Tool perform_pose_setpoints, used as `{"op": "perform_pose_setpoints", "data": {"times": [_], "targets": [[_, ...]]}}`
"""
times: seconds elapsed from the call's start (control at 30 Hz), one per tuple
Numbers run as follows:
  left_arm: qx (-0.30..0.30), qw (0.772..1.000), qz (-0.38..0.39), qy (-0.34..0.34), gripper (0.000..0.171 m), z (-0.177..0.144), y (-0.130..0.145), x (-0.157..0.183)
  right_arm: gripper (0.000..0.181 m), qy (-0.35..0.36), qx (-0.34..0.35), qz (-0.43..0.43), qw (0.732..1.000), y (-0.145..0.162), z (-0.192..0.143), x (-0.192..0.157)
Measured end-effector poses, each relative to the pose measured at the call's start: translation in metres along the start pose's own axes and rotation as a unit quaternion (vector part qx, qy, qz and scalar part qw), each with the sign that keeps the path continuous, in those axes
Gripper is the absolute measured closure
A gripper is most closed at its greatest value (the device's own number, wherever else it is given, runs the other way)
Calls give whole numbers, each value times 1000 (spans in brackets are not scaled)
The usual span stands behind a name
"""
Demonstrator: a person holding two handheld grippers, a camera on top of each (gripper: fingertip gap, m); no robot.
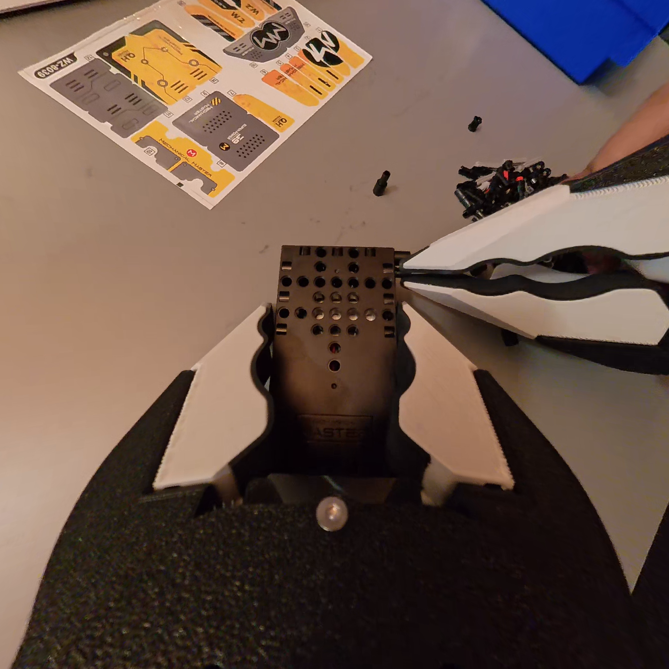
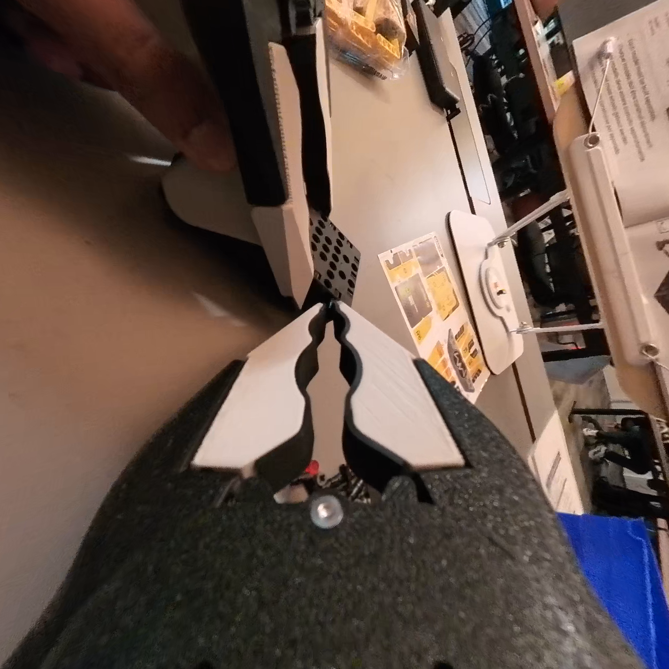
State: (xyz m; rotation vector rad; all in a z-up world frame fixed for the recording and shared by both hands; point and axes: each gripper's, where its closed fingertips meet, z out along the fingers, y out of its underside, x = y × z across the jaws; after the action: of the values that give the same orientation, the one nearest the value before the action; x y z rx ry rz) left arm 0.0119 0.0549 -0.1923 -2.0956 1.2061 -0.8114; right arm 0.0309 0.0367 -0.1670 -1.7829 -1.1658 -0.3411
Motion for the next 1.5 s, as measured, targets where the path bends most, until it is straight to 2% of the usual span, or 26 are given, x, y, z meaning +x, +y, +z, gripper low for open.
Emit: {"op": "perform_pose_setpoints", "data": {"times": [0.1,0.13,0.2,0.27,0.4,0.5,0.6,0.73,0.93,1.07,1.17,1.3,1.5], "targets": [[8,999,-24,-30,106,-2,-3,-15,178,1,4,-37,999,-2,-10,-11],[13,999,-36,-16,106,-3,-4,-15,178,19,5,-46,999,0,-16,-12],[3,999,-10,-32,106,-1,-2,-14,178,67,-14,-63,996,19,-27,-3],[-3,999,6,-44,106,0,-1,-14,178,42,-11,0,999,34,-33,-2],[14,999,-41,1,106,-3,-5,-14,177,17,4,117,993,44,-46,12],[17,999,-50,10,106,-4,-5,-14,177,-42,-16,188,981,53,-47,2],[17,999,-50,11,106,-4,-6,-14,176,-89,-41,227,969,65,-48,-14],[17,998,-51,12,106,-4,-6,-13,170,-76,-38,233,969,67,-51,-13],[19,998,-58,20,106,-4,-6,-13,158,-65,-23,249,966,60,-56,-9],[29,995,-86,46,106,-7,-8,-13,155,-64,39,279,957,32,-57,9],[39,989,-118,80,106,-10,-11,-13,155,-66,67,277,956,12,-45,21],[49,980,-149,123,106,-14,-12,-9,155,-77,56,265,960,-3,-16,23],[41,986,-127,97,106,-11,-10,-8,155,-93,31,276,956,-8,4,16]]}}
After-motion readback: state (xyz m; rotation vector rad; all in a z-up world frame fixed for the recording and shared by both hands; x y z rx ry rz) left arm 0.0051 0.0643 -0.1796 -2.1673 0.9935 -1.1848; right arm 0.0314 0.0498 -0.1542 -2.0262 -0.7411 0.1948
